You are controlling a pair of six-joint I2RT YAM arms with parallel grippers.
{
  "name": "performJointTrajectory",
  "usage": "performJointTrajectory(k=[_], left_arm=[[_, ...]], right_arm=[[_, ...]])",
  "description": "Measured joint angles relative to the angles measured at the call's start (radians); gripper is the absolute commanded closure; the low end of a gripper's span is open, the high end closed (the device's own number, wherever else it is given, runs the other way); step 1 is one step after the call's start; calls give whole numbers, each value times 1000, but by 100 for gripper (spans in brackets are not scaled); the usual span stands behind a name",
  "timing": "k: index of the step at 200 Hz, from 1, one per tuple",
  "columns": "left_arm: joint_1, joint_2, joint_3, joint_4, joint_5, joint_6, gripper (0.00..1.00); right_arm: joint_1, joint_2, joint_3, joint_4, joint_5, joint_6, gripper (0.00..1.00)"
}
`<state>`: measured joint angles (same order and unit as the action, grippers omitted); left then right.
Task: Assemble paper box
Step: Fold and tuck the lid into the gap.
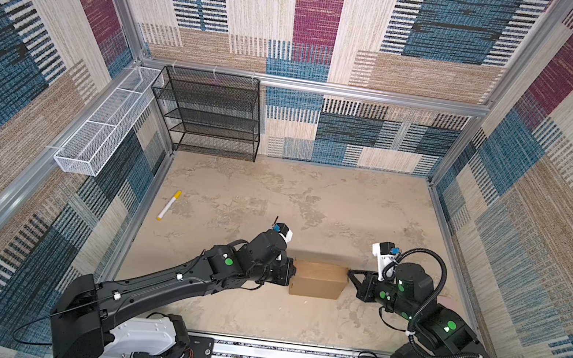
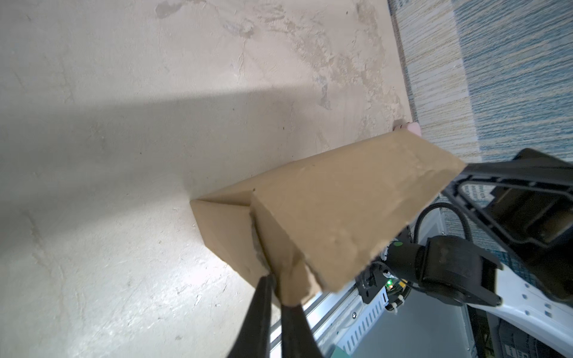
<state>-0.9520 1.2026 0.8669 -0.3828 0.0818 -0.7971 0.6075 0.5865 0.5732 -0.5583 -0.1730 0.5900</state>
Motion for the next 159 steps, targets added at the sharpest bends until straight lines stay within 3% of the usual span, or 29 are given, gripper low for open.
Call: performJointTrajectory(k=[29, 66, 121, 159], left_arm=[[-2, -6, 0, -11, -5, -1, 75], [-5, -16, 19, -69, -11, 0, 67], [-5, -37, 78, -197, -52, 14, 47], [-5, -61, 133, -237, -58, 23, 44]], right_arm=[[1, -6, 2, -10, 2, 3, 99], [1, -19, 5, -30, 1, 8, 89], [1, -30, 18, -65, 11, 12, 77], [1, -29, 40, -76, 8, 11, 77]])
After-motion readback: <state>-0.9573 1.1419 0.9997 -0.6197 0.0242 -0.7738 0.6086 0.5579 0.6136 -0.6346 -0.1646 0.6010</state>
